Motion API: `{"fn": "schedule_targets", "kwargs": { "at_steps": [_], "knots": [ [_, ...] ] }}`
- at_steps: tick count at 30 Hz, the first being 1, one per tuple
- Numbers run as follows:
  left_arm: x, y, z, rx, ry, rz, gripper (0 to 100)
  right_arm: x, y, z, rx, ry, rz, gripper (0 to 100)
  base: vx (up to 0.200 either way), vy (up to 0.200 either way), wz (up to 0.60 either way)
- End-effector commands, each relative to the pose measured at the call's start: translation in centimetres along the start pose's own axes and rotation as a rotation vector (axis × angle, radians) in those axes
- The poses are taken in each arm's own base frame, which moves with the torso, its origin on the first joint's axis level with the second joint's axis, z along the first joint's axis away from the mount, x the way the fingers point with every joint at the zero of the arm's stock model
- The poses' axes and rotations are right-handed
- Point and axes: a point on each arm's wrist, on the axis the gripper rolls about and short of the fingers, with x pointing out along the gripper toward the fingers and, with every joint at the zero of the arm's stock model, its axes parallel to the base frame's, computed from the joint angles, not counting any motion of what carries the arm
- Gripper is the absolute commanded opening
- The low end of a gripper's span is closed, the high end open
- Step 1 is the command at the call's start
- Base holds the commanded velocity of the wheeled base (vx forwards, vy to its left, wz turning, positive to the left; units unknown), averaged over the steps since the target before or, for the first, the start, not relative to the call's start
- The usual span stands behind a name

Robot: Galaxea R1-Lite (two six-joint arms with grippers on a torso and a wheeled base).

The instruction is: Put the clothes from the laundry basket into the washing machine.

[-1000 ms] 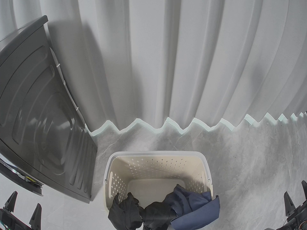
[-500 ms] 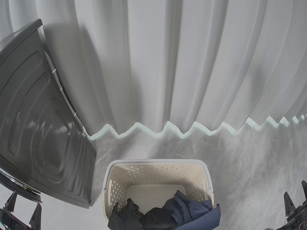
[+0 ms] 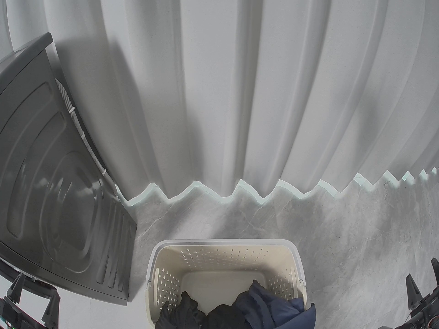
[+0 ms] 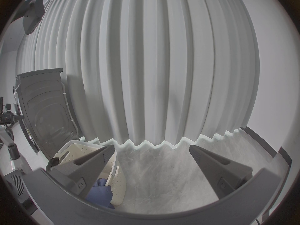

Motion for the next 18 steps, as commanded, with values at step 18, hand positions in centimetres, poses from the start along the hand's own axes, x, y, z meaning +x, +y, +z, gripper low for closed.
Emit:
{"fn": "schedule_targets", "kwargs": {
  "at_steps": [18],
  "knots": [
    [-0.02,0.01,-0.49,-0.002,-0.002,0.0,100,0.0,0.0,-0.48,0.0,0.0,-0.001,100,0.033,0.0,0.0]
  ]
}}
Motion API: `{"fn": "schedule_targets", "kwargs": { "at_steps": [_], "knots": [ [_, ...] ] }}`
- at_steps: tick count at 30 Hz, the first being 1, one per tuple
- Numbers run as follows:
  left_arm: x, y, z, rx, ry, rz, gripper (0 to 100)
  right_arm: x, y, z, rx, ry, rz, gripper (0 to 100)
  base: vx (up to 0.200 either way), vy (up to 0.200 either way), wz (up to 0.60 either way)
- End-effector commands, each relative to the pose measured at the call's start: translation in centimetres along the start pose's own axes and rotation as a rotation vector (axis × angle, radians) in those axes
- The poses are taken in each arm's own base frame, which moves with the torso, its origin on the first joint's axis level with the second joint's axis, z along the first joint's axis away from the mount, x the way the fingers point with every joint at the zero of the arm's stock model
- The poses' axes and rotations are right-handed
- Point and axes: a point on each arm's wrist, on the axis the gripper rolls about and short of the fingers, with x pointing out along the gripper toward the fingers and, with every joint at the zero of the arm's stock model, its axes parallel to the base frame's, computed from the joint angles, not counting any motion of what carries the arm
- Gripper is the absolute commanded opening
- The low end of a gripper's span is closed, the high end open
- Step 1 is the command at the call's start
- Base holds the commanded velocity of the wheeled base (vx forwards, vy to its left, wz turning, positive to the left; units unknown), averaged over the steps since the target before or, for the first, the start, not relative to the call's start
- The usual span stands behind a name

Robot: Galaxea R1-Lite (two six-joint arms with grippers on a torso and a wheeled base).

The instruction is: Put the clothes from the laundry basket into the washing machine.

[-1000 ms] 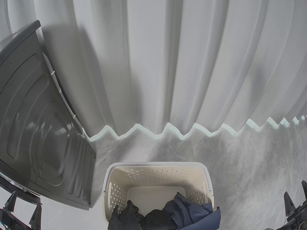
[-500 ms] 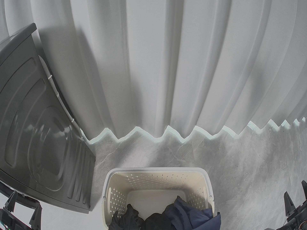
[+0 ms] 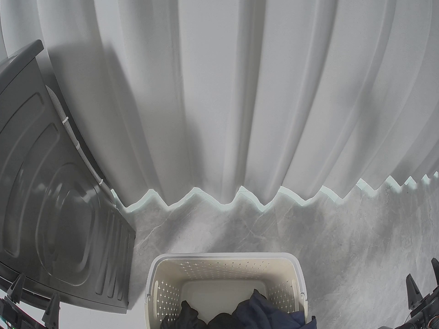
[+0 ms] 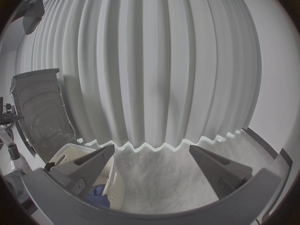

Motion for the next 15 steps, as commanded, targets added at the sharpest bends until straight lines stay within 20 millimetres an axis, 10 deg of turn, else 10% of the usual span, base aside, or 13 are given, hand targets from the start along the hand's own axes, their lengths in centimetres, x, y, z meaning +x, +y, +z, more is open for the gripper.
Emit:
{"fn": "schedule_targets", "kwargs": {
  "at_steps": [1,15],
  "knots": [
    [-0.02,0.01,-0.49,0.0,-0.002,0.0,100,0.0,0.0,-0.48,0.0,0.0,0.0,100,0.0,0.0,0.0],
    [-0.02,0.01,-0.49,0.001,-0.002,0.0,100,0.0,0.0,-0.48,0.0,0.0,0.002,100,0.0,0.0,0.0]
  ]
}}
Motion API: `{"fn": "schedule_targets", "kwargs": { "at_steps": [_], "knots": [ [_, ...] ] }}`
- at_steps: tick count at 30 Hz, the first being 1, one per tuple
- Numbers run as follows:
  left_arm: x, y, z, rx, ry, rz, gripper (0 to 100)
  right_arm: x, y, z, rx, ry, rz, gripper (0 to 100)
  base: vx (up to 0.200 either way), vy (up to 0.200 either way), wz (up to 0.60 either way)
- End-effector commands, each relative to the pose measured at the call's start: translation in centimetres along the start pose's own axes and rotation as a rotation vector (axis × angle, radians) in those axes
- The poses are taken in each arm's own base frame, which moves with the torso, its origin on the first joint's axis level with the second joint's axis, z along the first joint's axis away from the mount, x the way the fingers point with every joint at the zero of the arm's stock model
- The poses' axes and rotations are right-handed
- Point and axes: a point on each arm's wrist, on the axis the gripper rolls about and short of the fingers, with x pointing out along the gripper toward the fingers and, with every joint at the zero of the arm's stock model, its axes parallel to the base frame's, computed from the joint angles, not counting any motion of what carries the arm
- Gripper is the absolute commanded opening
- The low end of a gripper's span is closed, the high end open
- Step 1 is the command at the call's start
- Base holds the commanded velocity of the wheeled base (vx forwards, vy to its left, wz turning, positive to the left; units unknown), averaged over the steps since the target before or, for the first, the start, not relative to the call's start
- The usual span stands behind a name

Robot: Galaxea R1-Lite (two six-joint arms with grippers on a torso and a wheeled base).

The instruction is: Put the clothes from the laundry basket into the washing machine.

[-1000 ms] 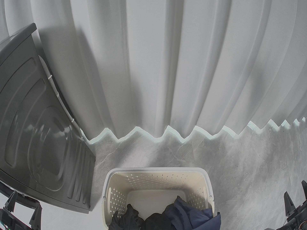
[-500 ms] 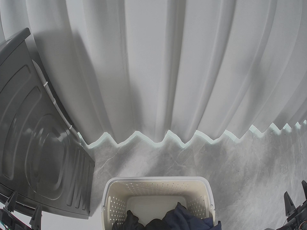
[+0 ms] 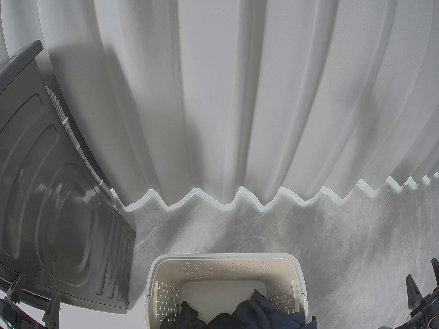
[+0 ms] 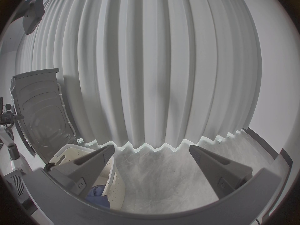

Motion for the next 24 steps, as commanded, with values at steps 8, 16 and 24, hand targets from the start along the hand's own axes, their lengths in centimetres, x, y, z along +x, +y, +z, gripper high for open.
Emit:
{"fn": "schedule_targets", "kwargs": {
  "at_steps": [8,16,24],
  "knots": [
    [-0.02,0.01,-0.49,-0.001,-0.002,0.0,100,0.0,0.0,-0.49,-0.001,0.0,0.002,100,0.0,0.0,0.0],
    [-0.02,0.01,-0.49,-0.001,-0.002,0.0,100,0.0,0.0,-0.49,0.001,0.0,0.002,100,0.0,0.0,0.0],
    [-0.02,0.01,-0.49,-0.001,-0.002,0.0,100,0.0,0.0,-0.49,-0.001,0.0,0.0,100,0.0,0.0,0.0]
  ]
}}
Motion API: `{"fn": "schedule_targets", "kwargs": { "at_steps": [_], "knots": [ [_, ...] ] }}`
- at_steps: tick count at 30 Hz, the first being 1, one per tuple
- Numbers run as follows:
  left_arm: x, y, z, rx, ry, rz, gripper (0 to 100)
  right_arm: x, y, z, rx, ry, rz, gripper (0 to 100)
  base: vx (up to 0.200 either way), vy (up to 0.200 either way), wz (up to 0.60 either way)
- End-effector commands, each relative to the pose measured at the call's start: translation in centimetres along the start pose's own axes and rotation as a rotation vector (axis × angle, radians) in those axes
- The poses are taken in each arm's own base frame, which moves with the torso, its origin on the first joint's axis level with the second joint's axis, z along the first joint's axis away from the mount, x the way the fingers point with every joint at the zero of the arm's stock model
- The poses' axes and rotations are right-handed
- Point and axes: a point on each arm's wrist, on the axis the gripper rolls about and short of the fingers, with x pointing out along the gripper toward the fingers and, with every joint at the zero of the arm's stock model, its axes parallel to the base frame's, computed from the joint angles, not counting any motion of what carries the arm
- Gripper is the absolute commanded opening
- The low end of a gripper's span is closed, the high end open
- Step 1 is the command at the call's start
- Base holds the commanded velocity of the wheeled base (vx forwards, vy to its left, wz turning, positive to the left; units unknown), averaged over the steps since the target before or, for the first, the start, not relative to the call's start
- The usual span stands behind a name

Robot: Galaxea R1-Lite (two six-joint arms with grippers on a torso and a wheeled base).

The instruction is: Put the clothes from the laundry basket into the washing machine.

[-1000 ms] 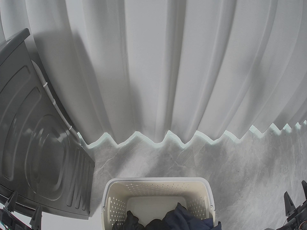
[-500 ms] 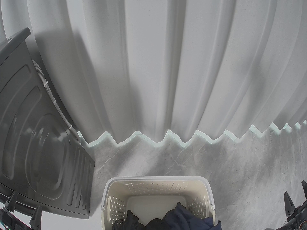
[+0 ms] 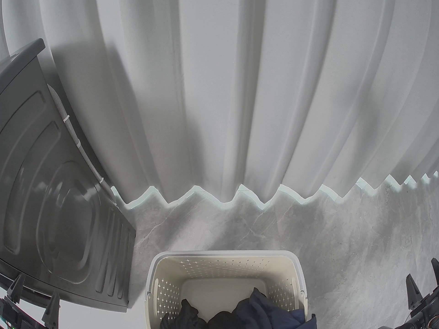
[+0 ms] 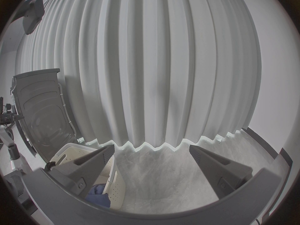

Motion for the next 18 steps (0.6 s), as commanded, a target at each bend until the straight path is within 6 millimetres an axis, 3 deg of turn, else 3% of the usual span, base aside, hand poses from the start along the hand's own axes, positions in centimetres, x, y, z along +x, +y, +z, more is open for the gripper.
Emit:
{"fn": "schedule_targets", "kwargs": {
  "at_steps": [1,5,18],
  "knots": [
    [-0.02,0.01,-0.49,0.0,-0.002,0.0,100,0.0,0.0,-0.49,0.001,0.0,0.001,100,0.0,0.0,0.0],
    [-0.02,0.01,-0.5,0.0,0.0,0.0,100,0.0,0.0,-0.49,-0.001,0.0,0.001,100,0.0,0.0,0.0],
    [-0.02,0.01,-0.49,0.0,-0.002,0.0,100,0.0,0.0,-0.49,-0.001,0.0,0.001,100,-0.2,0.0,0.0]
  ]
}}
